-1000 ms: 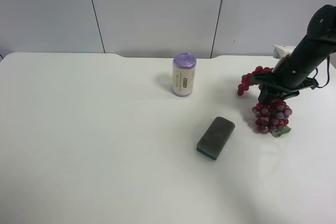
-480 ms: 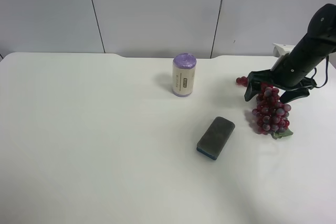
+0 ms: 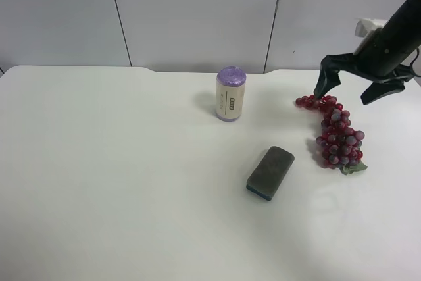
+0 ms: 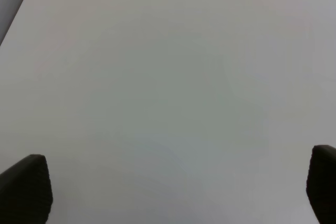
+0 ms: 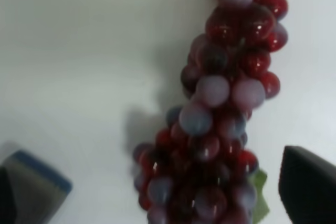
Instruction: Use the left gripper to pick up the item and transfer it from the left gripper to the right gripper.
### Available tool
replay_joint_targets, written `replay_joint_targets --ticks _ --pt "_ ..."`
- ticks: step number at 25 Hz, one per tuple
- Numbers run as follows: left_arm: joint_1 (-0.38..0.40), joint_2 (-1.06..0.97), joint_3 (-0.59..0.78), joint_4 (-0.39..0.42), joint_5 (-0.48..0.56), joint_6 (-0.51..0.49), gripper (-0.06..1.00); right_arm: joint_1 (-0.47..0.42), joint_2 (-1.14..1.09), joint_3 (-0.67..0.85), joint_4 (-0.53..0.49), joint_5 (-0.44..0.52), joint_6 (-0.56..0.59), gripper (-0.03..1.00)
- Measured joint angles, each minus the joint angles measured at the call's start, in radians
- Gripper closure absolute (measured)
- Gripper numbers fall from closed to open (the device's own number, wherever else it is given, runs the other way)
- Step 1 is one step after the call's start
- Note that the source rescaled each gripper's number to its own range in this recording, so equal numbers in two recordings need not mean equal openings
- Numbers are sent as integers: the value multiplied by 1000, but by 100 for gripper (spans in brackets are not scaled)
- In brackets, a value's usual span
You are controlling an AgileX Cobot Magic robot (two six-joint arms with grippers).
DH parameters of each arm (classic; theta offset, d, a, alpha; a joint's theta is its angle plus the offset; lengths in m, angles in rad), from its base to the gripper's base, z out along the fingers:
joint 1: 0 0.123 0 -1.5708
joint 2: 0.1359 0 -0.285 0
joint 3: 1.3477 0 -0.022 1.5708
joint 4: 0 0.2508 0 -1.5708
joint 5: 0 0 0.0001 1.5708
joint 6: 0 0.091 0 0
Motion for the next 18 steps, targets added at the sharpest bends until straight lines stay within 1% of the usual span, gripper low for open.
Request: replay_joint_targets --ticks 7,13,16,18 --pt "0 0 0 0 0 0 -4 0 -186 -7 -54 139 27 -3" --pt "0 0 0 0 0 0 -4 0 -363 -6 -62 287 27 -3" --pt "0 0 0 0 0 0 -4 0 -442 21 -65 322 27 -3" --pt "0 0 0 0 0 0 -4 0 -492 62 -68 326 27 -3"
